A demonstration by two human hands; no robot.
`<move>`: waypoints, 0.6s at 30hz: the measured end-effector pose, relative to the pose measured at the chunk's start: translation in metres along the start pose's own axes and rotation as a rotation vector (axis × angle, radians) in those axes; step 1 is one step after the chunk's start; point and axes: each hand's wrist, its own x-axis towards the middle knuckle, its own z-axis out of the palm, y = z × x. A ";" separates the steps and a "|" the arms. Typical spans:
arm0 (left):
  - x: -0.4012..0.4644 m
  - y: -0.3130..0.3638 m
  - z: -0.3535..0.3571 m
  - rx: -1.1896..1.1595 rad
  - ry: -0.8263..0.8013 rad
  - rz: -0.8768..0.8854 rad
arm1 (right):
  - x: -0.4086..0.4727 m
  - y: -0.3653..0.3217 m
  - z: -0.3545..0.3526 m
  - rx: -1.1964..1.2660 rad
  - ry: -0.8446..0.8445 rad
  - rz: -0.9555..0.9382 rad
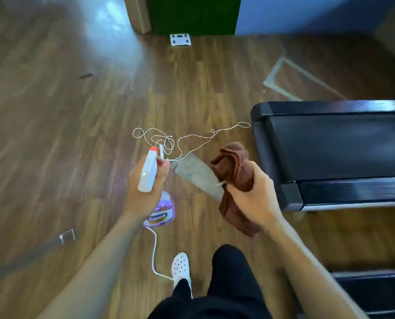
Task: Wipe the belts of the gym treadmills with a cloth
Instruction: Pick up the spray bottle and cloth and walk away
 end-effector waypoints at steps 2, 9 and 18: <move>0.056 0.004 0.013 0.009 -0.050 0.031 | 0.045 -0.003 0.002 0.010 0.023 0.028; 0.237 0.007 0.093 -0.004 -0.065 -0.024 | 0.227 0.014 -0.003 0.010 0.052 0.126; 0.462 0.068 0.200 -0.028 0.009 -0.033 | 0.493 0.007 -0.075 0.010 0.111 0.117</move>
